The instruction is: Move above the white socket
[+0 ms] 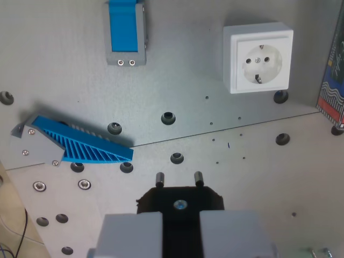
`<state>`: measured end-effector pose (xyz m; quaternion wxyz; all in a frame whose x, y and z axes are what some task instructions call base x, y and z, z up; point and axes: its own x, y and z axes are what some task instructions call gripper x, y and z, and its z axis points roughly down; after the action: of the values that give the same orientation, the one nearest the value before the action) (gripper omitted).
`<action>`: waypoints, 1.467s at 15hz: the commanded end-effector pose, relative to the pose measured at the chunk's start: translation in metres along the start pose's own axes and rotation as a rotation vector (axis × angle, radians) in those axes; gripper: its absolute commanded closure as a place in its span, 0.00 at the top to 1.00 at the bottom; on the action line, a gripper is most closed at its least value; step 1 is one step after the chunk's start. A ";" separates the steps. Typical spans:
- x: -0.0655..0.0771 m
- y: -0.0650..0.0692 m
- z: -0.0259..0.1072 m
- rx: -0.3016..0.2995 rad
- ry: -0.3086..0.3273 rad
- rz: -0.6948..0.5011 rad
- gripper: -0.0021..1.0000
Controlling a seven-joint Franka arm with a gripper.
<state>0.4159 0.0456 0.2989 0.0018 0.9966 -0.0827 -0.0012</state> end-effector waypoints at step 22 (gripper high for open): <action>0.001 0.015 0.029 0.015 0.060 -0.023 0.00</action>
<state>0.4160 0.0372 0.2794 0.0034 0.9965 -0.0830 -0.0127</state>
